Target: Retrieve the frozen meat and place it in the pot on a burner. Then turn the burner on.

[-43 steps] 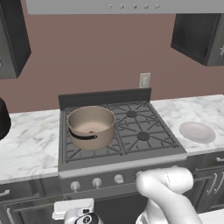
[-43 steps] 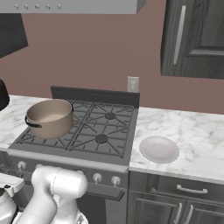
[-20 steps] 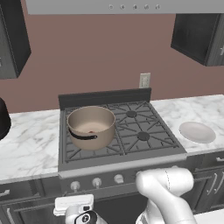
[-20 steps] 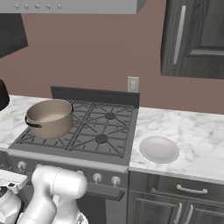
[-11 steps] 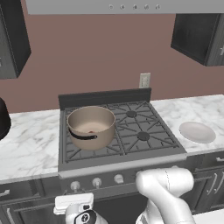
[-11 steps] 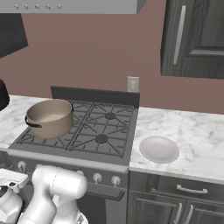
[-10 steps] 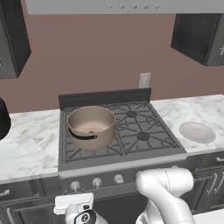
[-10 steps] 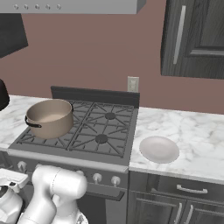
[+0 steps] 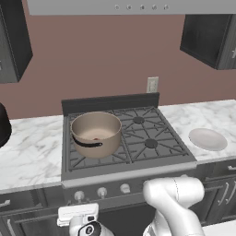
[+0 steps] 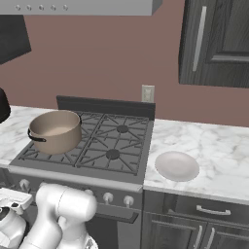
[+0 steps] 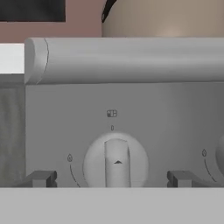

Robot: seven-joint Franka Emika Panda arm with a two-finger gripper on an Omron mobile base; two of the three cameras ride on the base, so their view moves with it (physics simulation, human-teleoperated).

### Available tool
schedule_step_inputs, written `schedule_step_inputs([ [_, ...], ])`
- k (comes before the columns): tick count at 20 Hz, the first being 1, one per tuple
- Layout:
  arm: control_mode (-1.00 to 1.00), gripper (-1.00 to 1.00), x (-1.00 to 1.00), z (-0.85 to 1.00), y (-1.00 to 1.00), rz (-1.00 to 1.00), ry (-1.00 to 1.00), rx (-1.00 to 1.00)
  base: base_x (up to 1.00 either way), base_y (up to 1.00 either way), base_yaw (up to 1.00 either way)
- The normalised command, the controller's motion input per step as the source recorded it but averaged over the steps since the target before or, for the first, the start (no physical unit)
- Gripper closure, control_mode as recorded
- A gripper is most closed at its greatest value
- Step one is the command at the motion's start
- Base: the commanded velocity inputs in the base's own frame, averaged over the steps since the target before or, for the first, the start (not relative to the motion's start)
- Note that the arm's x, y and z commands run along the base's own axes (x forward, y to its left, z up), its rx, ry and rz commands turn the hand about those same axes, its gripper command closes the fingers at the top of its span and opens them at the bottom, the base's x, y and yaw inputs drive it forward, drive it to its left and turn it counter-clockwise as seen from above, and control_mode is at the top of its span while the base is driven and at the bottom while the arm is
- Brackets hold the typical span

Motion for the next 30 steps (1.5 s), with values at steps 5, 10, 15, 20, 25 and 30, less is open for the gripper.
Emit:
schedule_step_inputs([
  [5,-1.00,-1.00,0.00,-0.13,0.00,0.00,0.00,0.00,0.00,0.00,0.00],
  [10,-1.00,-1.00,0.02,0.00,0.00,0.00,0.00,0.00,0.00,0.00,0.00],
  [15,-1.00,-1.00,0.06,0.00,0.00,0.00,0.00,0.00,0.00,0.00,0.00],
  [20,-1.00,-1.00,0.06,0.00,0.00,0.00,0.00,0.00,0.00,0.00,0.00],
  [25,-1.00,-1.00,0.07,0.00,0.00,0.00,0.00,0.00,0.00,0.00,0.00],
  [30,-1.00,-1.00,0.22,0.00,0.00,0.00,0.00,0.00,0.00,0.00,0.00],
])
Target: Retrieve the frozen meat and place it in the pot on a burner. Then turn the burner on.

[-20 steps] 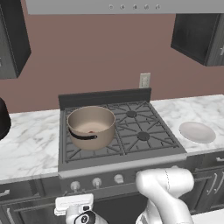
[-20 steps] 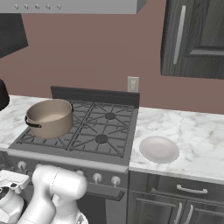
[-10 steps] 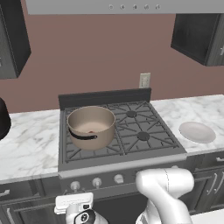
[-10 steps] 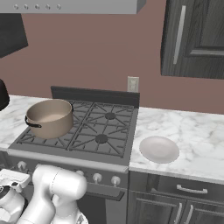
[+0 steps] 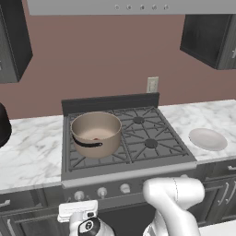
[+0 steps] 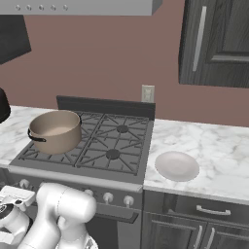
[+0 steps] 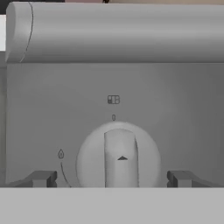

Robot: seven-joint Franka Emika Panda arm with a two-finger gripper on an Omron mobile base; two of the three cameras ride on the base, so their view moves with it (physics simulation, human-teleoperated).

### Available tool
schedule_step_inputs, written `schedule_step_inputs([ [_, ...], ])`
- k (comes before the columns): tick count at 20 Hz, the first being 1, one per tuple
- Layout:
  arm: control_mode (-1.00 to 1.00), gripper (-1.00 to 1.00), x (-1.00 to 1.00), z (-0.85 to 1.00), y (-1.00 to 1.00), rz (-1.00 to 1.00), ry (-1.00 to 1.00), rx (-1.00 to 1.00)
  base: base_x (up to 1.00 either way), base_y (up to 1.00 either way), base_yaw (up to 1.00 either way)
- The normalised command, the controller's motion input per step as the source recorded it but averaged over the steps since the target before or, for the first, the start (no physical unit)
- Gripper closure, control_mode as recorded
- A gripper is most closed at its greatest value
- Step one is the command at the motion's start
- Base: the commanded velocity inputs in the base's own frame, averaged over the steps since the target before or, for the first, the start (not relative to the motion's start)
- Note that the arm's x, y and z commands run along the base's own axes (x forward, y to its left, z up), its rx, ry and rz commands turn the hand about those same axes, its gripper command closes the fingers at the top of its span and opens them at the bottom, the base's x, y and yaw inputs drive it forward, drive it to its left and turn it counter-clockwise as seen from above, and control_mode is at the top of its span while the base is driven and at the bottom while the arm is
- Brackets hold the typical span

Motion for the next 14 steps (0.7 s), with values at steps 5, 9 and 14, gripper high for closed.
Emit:
schedule_step_inputs([
  [5,-1.00,-1.00,0.19,0.00,0.00,0.00,0.00,0.00,0.00,0.00,0.00],
  [9,-1.00,-1.00,0.01,0.00,0.00,0.00,0.00,0.00,0.00,0.00,0.00],
  [14,-1.00,1.00,0.00,0.00,0.00,0.00,0.00,0.00,0.00,0.00,0.00],
])
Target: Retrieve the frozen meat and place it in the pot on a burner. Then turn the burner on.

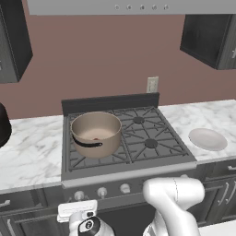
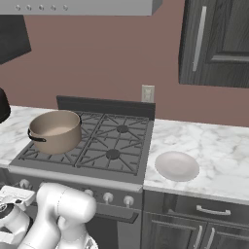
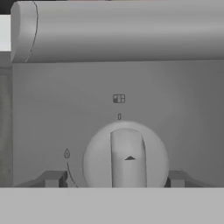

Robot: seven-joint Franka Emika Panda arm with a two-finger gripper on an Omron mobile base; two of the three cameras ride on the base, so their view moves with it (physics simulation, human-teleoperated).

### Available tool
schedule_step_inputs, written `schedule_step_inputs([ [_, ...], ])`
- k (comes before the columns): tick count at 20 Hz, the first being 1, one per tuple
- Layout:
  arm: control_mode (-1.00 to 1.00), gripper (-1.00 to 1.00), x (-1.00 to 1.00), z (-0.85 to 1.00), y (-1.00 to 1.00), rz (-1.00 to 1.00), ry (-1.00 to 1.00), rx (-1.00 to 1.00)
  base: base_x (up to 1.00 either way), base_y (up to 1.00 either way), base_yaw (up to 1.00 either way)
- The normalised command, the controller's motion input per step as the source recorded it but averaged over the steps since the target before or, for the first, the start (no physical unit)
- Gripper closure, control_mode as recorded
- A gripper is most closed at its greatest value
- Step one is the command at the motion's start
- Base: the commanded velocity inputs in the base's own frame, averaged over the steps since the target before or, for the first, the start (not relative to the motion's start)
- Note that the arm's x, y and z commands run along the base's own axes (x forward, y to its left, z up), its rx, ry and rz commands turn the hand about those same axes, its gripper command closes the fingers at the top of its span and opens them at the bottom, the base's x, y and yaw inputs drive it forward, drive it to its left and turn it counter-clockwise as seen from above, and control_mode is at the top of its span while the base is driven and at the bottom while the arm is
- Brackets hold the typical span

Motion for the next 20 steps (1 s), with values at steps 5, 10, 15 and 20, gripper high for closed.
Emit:
schedule_step_inputs([
  [5,-1.00,1.00,0.00,0.00,0.00,0.00,0.00,0.00,0.00,0.00,0.00],
  [10,-1.00,1.00,0.00,0.00,0.00,0.00,0.00,-0.03,0.00,0.00,0.00],
  [15,-1.00,1.00,0.00,0.00,0.02,0.04,0.01,-0.22,0.00,0.00,0.00],
  [20,-1.00,1.00,0.00,-0.05,0.08,0.08,0.02,-0.32,0.00,0.00,0.00],
])
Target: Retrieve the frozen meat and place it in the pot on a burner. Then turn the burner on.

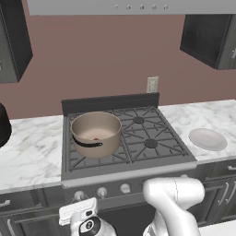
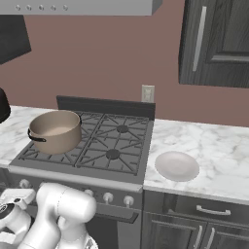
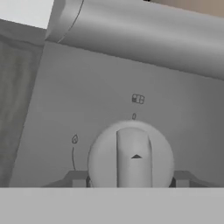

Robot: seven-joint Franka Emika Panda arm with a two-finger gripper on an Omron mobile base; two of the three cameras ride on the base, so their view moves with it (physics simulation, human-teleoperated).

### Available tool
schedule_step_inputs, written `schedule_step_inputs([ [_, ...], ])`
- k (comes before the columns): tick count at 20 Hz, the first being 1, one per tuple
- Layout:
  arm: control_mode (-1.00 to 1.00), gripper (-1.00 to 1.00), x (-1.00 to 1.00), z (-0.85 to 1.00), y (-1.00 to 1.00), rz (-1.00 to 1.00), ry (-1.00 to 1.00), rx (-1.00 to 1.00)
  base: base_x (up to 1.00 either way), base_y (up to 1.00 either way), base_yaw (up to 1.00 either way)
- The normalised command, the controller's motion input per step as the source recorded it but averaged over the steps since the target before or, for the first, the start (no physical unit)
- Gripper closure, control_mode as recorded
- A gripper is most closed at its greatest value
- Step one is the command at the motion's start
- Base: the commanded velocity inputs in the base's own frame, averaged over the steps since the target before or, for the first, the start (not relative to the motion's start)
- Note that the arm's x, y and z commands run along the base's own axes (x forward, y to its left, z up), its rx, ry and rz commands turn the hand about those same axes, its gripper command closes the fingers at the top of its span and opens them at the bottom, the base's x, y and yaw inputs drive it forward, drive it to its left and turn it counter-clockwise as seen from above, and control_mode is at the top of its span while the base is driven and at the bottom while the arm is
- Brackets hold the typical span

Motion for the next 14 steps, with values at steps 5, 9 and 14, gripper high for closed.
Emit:
schedule_step_inputs([
  [5,-1.00,1.00,0.00,-0.14,0.00,0.10,0.08,-0.36,0.00,0.00,0.00],
  [9,-1.00,1.00,0.02,-0.21,0.00,0.13,0.05,-0.38,0.00,0.00,0.00],
  [14,-1.00,1.00,0.08,-0.29,0.00,0.13,0.09,-0.42,0.00,0.00,0.00],
])
